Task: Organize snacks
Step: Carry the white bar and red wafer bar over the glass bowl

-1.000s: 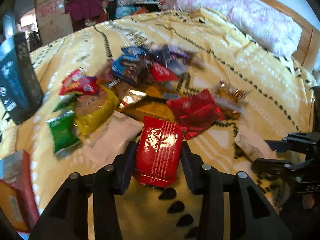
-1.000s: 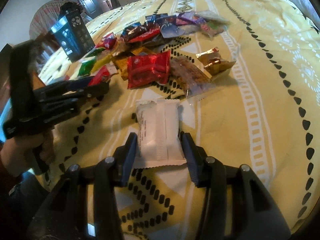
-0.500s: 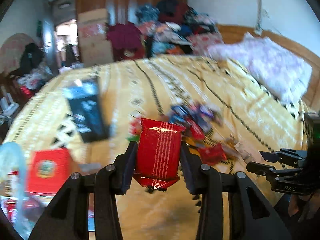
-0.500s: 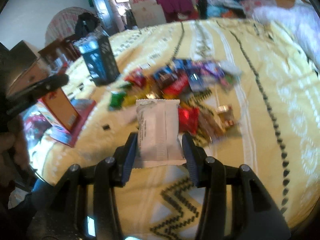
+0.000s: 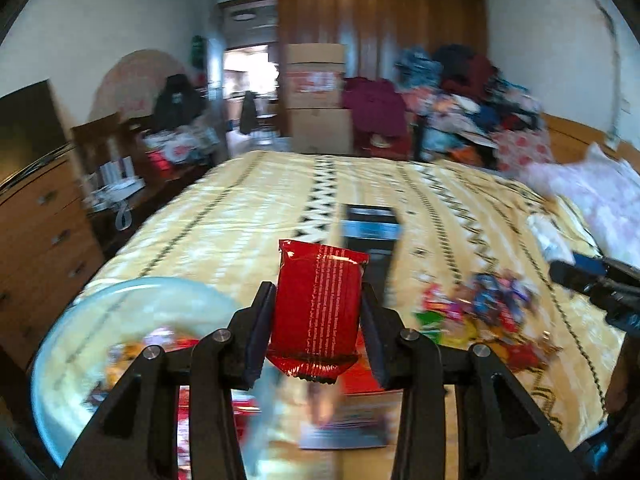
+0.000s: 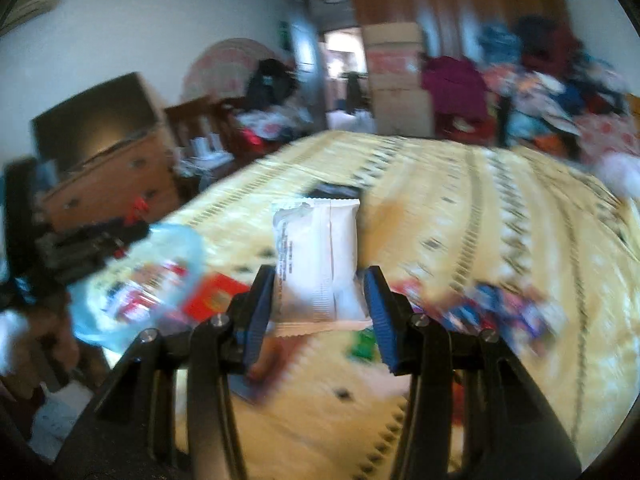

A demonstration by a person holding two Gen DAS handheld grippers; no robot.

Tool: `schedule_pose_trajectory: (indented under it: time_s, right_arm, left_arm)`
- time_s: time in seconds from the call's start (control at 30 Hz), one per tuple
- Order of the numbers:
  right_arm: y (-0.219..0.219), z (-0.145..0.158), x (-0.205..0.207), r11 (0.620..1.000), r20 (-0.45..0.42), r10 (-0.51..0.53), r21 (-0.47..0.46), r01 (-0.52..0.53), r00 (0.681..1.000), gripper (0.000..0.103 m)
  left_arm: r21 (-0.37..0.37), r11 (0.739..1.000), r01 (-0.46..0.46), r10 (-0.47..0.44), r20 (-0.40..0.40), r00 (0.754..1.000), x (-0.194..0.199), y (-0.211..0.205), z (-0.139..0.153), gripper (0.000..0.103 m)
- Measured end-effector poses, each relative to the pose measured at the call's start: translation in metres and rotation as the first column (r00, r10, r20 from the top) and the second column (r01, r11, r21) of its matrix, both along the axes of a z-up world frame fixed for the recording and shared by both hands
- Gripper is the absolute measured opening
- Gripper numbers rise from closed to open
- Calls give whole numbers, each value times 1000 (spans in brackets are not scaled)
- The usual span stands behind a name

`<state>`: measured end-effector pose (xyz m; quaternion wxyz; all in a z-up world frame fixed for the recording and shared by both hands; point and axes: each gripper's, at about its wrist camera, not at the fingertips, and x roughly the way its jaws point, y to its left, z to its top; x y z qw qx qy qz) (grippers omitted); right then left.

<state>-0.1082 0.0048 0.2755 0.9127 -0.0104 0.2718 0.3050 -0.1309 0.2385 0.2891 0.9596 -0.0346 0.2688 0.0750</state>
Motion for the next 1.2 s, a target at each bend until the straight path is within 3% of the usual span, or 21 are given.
schedule_pose_trajectory:
  time_s: [0.23, 0.47, 0.7, 1.2]
  right_arm:
    - [109, 20, 7, 981, -8, 195, -9, -195, 981, 47]
    - [206, 13, -4, 931, -57, 359, -44, -361, 932, 47]
    - [254, 4, -11, 896, -103, 426, -86, -435, 899, 47]
    - [290, -4, -16, 883, -138, 437, -124, -453, 889, 47]
  left_arm:
    - [-38, 978, -204, 203, -33, 979, -22, 106, 3, 42]
    - [-70, 928, -367, 361, -84, 929, -52, 182, -22, 42]
    - [-106, 894, -436, 424, -115, 898, -68, 211, -44, 42]
    - [-135, 888, -440, 424, -128, 896, -71, 223, -56, 42]
